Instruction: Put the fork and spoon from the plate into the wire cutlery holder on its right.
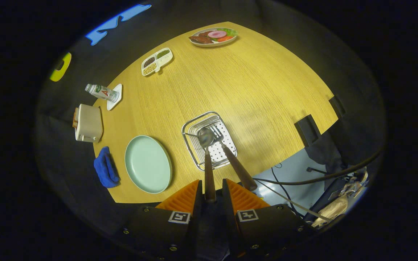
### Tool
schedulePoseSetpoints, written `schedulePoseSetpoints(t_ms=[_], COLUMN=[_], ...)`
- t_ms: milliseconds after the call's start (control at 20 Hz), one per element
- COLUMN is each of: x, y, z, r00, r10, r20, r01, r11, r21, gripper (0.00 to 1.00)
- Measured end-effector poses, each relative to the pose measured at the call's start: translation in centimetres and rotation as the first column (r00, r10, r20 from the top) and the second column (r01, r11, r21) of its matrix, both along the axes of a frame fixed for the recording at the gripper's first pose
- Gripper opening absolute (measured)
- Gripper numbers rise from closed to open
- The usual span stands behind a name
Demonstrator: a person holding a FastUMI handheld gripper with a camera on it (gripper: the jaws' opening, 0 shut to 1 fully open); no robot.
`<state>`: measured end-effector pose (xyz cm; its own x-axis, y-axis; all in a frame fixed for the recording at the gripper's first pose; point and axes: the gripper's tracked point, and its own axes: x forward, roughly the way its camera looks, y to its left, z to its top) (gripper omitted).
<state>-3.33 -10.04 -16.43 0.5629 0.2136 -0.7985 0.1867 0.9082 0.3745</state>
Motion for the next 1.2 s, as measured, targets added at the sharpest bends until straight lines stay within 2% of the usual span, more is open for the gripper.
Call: schedulePoseSetpoints(t_ms=[300, 600, 750, 850, 950, 1050, 1100, 1200], x=[2.5, 6.1, 8.1, 8.8, 8.5, 7.9, 7.3, 6.2], y=[-0.6, -0.7, -2.2, -3.3, -4.9, -6.5, -7.1, -7.7], z=[2.1, 5.1, 8.4, 11.3, 13.9, 17.1, 18.4, 22.0], r00=[0.994, 0.956, 0.883, 0.809, 0.725, 0.629, 0.594, 0.511], r10=[-0.019, -0.109, -0.2, -0.275, -0.309, -0.259, -0.217, -0.125], r20=[0.104, 0.273, 0.425, 0.52, 0.615, 0.733, 0.774, 0.85], r01=[0.024, 0.119, 0.216, 0.287, 0.346, 0.395, 0.419, 0.485], r11=[0.998, 0.993, 0.976, 0.956, 0.936, 0.919, 0.905, 0.859], r21=[-0.05, -0.02, 0.01, 0.058, 0.063, -0.014, -0.069, -0.165], gripper=[0.33, 0.33, 0.33, 0.33, 0.33, 0.33, 0.32, 0.33])
